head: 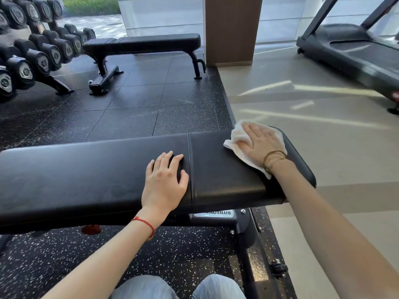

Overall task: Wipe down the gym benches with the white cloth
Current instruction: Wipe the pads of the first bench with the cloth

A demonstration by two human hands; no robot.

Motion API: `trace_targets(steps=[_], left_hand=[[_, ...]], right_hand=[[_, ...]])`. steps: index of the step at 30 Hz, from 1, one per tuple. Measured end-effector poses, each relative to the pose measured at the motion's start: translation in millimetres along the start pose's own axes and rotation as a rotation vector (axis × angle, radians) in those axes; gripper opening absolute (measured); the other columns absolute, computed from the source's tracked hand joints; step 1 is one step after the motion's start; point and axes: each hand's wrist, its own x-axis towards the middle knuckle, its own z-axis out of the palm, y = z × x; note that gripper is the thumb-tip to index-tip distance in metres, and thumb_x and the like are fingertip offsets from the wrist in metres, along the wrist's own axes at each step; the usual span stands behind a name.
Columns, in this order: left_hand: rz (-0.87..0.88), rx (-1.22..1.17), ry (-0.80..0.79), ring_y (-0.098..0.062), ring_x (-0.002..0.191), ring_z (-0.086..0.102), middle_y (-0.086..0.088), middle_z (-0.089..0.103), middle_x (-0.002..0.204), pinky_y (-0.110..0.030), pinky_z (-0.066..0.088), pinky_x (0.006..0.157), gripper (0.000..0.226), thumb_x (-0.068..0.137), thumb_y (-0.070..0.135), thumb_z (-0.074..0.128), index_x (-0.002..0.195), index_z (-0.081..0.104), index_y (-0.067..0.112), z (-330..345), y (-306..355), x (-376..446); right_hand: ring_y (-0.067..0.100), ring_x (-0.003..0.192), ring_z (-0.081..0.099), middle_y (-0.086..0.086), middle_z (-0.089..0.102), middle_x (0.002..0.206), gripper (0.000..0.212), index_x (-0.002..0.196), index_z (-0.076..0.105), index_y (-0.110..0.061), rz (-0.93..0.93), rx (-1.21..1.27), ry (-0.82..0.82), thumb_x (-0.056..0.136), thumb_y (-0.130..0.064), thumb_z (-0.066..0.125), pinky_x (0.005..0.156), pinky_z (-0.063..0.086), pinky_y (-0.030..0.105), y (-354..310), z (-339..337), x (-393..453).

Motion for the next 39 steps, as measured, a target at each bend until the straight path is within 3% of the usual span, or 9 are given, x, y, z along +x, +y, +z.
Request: trace_targets(steps=[5,10,15,21,28,32,36,39], left_hand=[[-0.004,-0.007,0.001,-0.024,0.139,0.039,-0.007,0.049,0.146,-0.046,0.026,0.118,0.053,0.092,0.04,0.033,0.138,0.051,0.021,-1,1,0],[-0.012,-0.017,-0.003,-0.025,0.141,0.037,-0.008,0.048,0.147,-0.046,0.024,0.119,0.055,0.091,0.039,0.031,0.139,0.05,0.02,0,2,0],[-0.002,-0.039,-0.027,-0.024,0.144,0.032,-0.009,0.042,0.152,-0.045,0.019,0.121,0.056,0.093,0.038,0.03,0.144,0.047,0.02,0,1,-1],[-0.003,-0.042,-0.019,-0.024,0.145,0.03,-0.01,0.041,0.152,-0.045,0.018,0.121,0.048,0.098,0.03,0.043,0.144,0.045,0.019,1,1,1],[-0.003,-0.05,-0.021,-0.024,0.145,0.029,-0.01,0.04,0.153,-0.045,0.017,0.121,0.048,0.098,0.03,0.042,0.145,0.044,0.019,2,0,0],[0.009,-0.054,-0.024,-0.025,0.145,0.029,-0.01,0.04,0.153,-0.045,0.017,0.121,0.047,0.099,0.03,0.043,0.145,0.044,0.019,1,0,0],[0.005,-0.043,-0.009,-0.027,0.143,0.033,-0.011,0.044,0.15,-0.047,0.021,0.12,0.046,0.098,0.028,0.045,0.142,0.048,0.018,1,1,1],[0.005,-0.034,-0.014,-0.027,0.142,0.034,-0.011,0.044,0.15,-0.047,0.022,0.119,0.045,0.097,0.028,0.045,0.142,0.048,0.017,0,2,0]], right_hand=[[0.022,0.149,0.013,-0.004,0.011,0.164,0.088,0.156,0.003,-0.029,-0.107,-0.048,0.011,0.077,-0.066,-0.004,0.121,0.003,0.04,-26,-1,-48],[0.029,0.143,0.032,0.001,0.034,0.157,0.073,0.154,0.025,-0.024,-0.344,-0.037,0.149,0.091,-0.059,0.02,0.117,0.018,0.046,-65,14,-130],[0.027,0.14,0.037,0.001,0.04,0.153,0.065,0.153,0.029,-0.024,-0.384,-0.035,0.294,0.099,-0.06,0.03,0.118,0.023,0.047,-72,37,-156],[0.029,0.129,0.047,0.002,0.05,0.145,0.067,0.149,0.039,-0.026,-0.111,-0.049,0.341,0.095,-0.063,0.029,0.117,0.025,0.043,-47,26,-148],[0.028,0.143,0.03,-0.001,0.033,0.157,0.068,0.155,0.02,-0.029,-0.292,0.022,0.263,0.096,-0.062,0.024,0.121,0.014,0.044,-80,37,-169],[0.025,0.144,0.029,-0.002,0.033,0.157,0.072,0.154,0.022,-0.031,-0.087,0.022,0.3,0.093,-0.068,0.016,0.12,0.013,0.044,-31,31,-167],[0.024,0.143,0.023,-0.001,0.029,0.157,0.08,0.154,0.019,-0.034,0.104,0.032,0.189,0.082,-0.069,0.007,0.12,0.008,0.04,-14,10,-127],[0.03,0.142,0.024,0.004,0.025,0.159,0.084,0.155,0.013,-0.03,0.043,-0.035,0.091,0.079,-0.065,0.003,0.119,0.009,0.042,-40,3,-103]])
